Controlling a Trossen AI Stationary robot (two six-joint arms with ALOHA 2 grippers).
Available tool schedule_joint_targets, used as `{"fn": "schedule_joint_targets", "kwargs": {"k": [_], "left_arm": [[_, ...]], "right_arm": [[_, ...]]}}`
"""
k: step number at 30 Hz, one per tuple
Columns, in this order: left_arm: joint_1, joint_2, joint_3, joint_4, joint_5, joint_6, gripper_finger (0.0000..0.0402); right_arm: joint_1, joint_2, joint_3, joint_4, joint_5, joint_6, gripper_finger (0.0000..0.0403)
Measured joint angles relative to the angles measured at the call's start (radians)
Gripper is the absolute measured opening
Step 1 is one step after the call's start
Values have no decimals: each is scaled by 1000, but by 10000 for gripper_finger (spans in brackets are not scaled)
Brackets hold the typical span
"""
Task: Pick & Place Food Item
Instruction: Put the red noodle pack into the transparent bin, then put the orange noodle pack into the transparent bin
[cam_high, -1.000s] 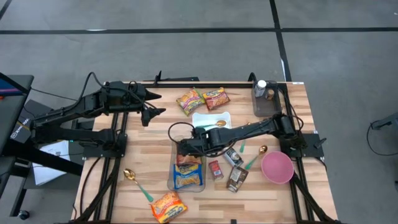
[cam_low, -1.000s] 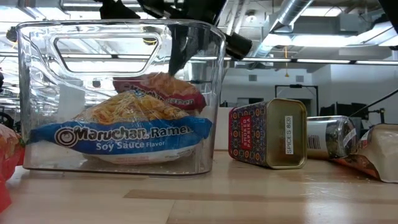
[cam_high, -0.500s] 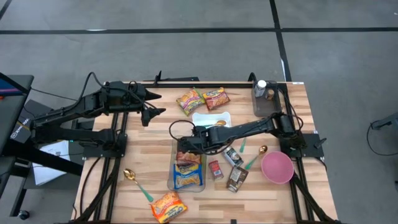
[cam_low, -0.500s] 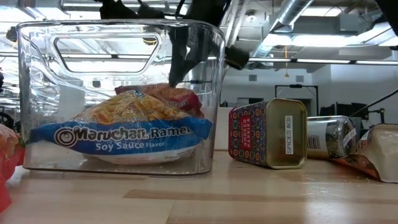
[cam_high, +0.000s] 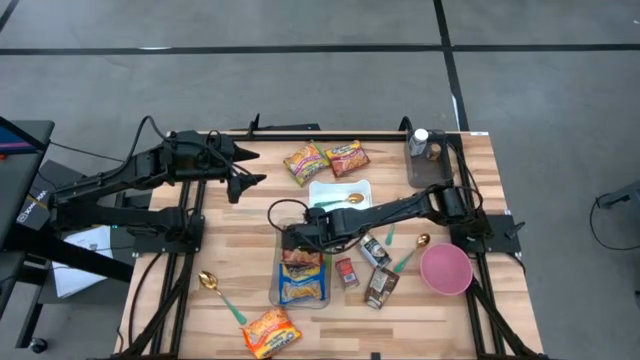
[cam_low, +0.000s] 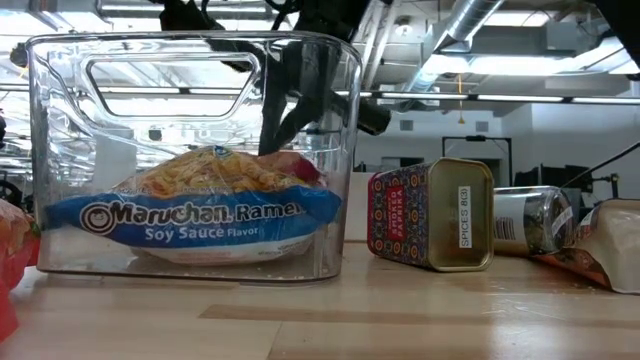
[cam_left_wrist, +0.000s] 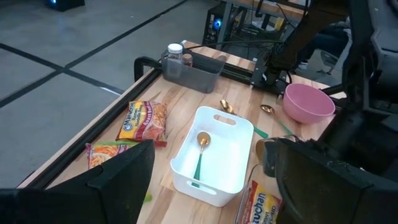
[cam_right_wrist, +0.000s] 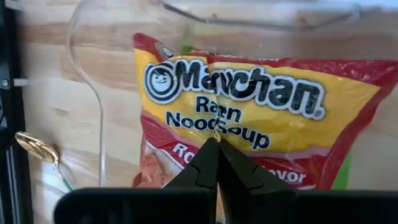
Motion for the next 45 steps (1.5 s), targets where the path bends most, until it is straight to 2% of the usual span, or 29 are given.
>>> {"fn": "schedule_joint_targets", "kwargs": {"k": [6,13,19,24,31,39,45], "left_arm": [[0,0,0,0,0,0,328],[0,0,0,0,0,0,328],[0,0,0,1,0,0,328],[0,0,0,1,0,0,328],[0,0,0,1,39,18,328],[0,0,0,2,108,27,328],[-4,-7,0,5,283,27,328]], "right_arm": [[13,-10,-2,-2,56,-46,19],[32,-10,10,-3,79,-54,100],[58,-25,85,-37,191,-120,169],[69,-55,148,-122,259,-175,202],[123,-135,165,-267,324,-203,207],[243,-258,164,-540,414,-183,194],[368,-352,164,-652,505,-216,196]]}}
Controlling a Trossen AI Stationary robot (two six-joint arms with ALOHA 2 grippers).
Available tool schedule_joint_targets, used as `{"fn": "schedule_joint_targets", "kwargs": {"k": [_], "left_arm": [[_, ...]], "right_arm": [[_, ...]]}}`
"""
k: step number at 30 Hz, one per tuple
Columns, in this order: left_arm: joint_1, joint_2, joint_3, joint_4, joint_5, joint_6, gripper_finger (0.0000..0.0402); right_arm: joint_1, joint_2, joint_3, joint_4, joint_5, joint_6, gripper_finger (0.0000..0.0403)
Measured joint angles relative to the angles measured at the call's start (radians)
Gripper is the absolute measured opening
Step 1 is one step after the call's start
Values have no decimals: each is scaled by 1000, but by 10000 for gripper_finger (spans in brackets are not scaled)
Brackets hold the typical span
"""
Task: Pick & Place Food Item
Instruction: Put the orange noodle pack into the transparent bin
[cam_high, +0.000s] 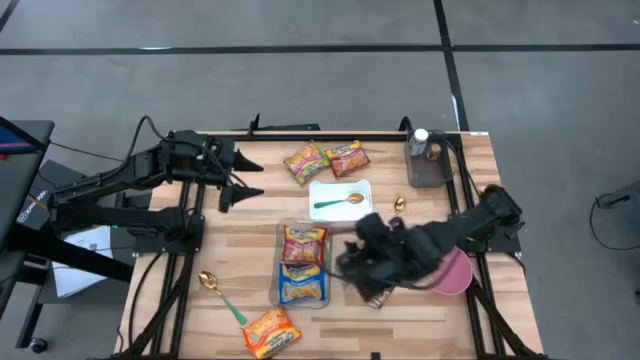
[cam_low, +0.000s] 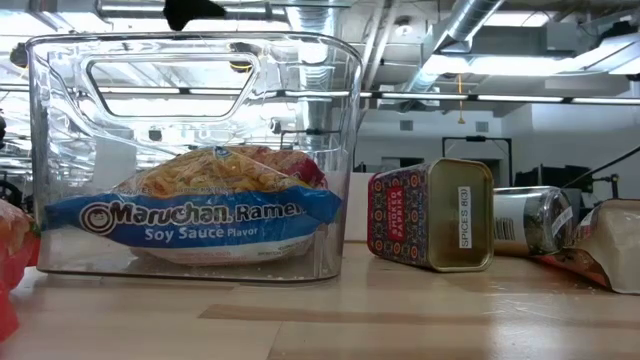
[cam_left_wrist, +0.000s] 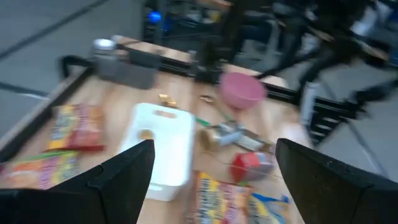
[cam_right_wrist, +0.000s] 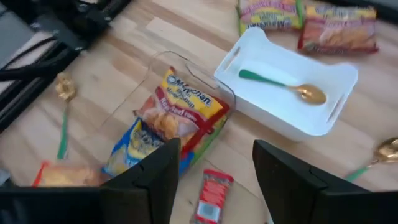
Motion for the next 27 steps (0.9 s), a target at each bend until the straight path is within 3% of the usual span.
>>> {"fn": "schedule_joint_targets", "kwargs": {"k": [4,12,27], "left_arm": [[-24,1,0,3,64,0,328],[-145,1,0,63,65,-4,328],[-344,2,0,65,-66,-115,328]], "right_arm": [[82,-55,0,-66,55,-4,197],[193,-134,-17,-126,214,86,196],[199,-142,-63,-126,254,100,194]]}}
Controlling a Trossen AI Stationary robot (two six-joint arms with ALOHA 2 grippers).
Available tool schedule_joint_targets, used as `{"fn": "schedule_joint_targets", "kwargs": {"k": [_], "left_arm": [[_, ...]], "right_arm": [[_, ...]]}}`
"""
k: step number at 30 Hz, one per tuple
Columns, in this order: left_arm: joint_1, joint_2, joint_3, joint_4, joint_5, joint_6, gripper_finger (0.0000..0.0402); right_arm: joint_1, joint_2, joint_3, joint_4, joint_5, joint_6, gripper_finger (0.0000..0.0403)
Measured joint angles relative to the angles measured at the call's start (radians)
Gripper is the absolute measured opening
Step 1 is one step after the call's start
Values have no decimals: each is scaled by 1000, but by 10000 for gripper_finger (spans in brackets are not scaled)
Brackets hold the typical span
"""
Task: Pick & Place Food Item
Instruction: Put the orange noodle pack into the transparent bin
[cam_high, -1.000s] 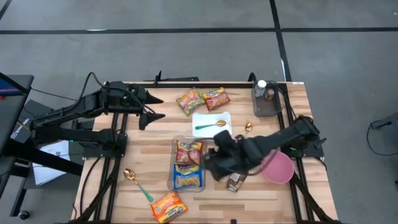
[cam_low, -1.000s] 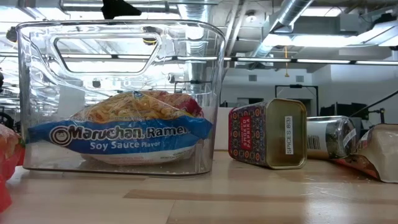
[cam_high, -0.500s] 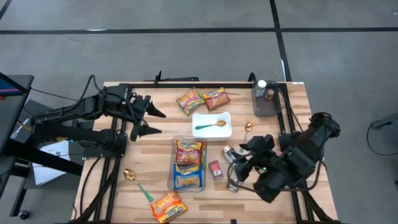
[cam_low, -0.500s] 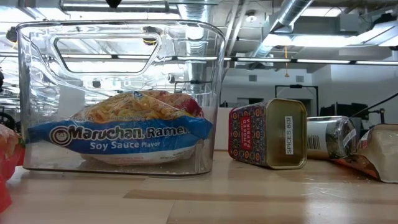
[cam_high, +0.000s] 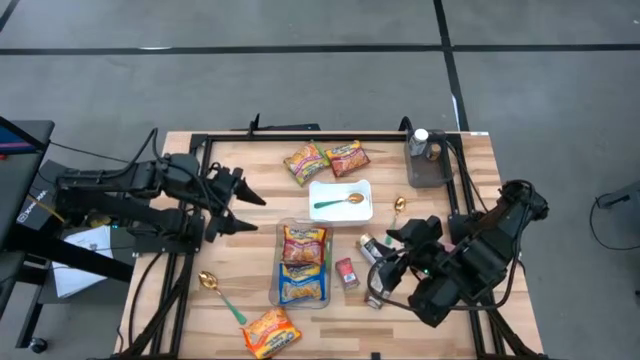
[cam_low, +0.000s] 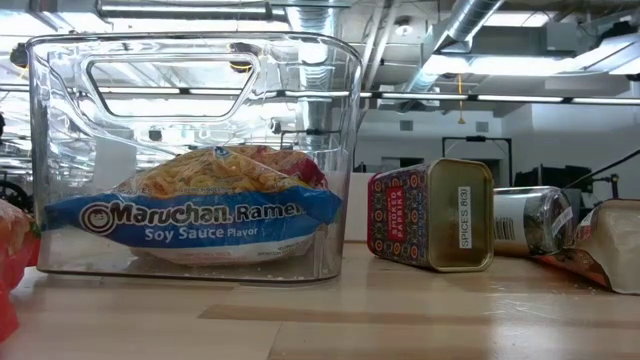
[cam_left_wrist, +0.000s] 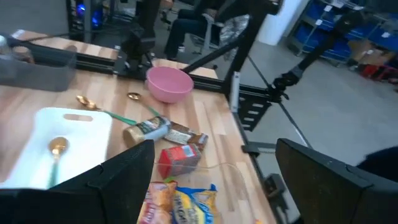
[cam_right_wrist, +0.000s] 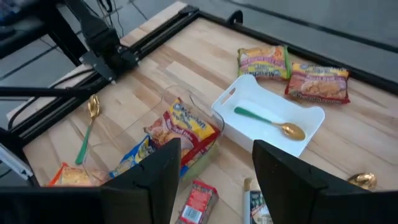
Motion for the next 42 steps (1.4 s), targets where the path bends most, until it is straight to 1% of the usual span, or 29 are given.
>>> {"fn": "schedule_joint_targets", "kwargs": {"k": [3,7,10,14,17,19,21,24,26,29,32,36,42], "left_arm": [[-56,0,0,0,0,-62,328],[-178,10,0,0,0,-189,328],[-305,29,0,-1,0,-288,328],[-522,75,0,-1,-17,-465,328],[-700,125,0,-1,-75,-657,328],[-805,161,0,-1,-132,-793,328],[-895,199,0,-1,-215,-908,328],[-996,253,0,-1,-380,-1044,328],[-1035,299,0,-2,-478,-1120,328],[-1063,377,0,0,-568,-1211,328],[-1062,467,0,18,-584,-1252,328],[-1040,574,0,86,-584,-1256,328],[-965,695,0,215,-584,-1251,320]], "right_arm": [[12,-18,-1,0,24,0,193],[22,-52,0,0,57,-2,193],[32,-81,0,0,98,-11,193],[60,-128,0,0,138,-35,193],[84,-156,0,4,141,-69,193],[103,-176,0,10,146,-96,193],[125,-199,0,28,165,-128,193],[161,-222,0,77,178,-199,193],[187,-231,0,110,195,-253,193],[221,-238,0,132,229,-304,193],[251,-243,0,138,241,-327,193],[289,-250,0,143,242,-350,193],[328,-257,0,140,245,-367,193]]}}
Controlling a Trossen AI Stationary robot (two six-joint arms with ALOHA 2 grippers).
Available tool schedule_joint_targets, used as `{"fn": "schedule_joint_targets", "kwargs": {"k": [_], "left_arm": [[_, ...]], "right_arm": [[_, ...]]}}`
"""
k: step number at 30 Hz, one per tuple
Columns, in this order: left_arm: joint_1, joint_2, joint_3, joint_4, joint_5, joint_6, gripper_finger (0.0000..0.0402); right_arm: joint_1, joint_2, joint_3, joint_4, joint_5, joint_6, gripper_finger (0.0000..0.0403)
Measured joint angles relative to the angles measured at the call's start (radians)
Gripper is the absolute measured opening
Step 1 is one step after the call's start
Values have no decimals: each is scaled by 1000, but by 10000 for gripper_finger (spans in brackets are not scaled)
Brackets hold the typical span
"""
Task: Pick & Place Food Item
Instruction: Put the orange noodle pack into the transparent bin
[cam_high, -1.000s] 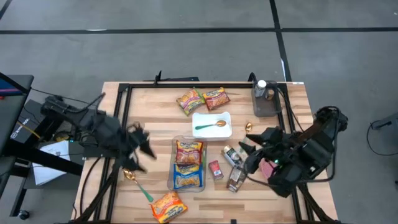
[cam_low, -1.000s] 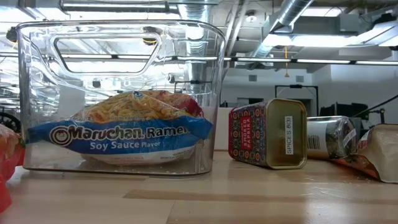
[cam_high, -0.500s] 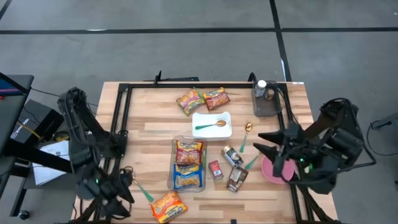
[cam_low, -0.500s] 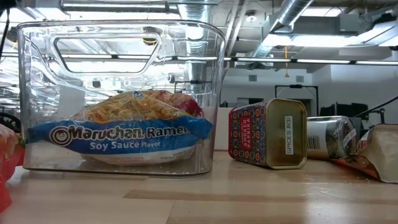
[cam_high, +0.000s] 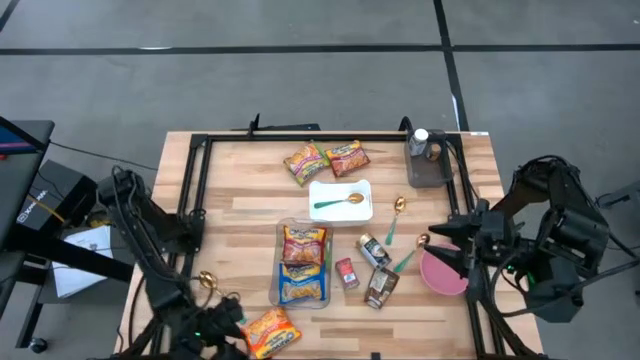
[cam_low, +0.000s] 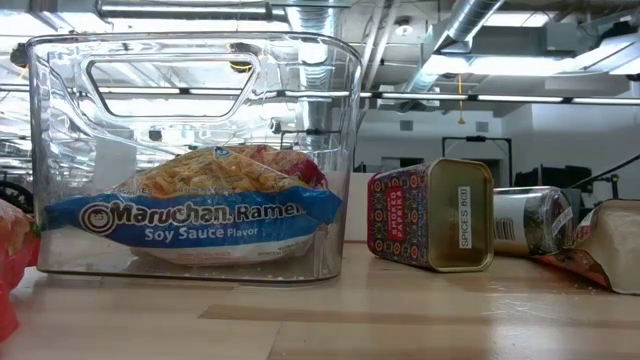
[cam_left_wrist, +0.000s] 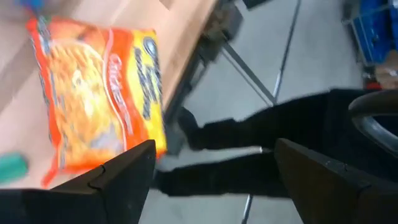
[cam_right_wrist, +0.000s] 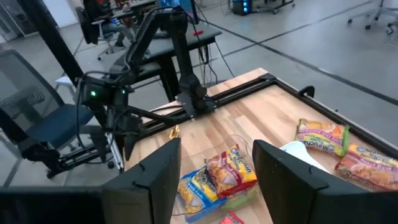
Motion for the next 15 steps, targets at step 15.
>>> {"fn": "schedule_joint_targets", "kwargs": {"k": [15], "left_arm": [[151,84,1,14,106,74,250]], "right_arm": [[14,2,0,-14,4,-31,193]]}}
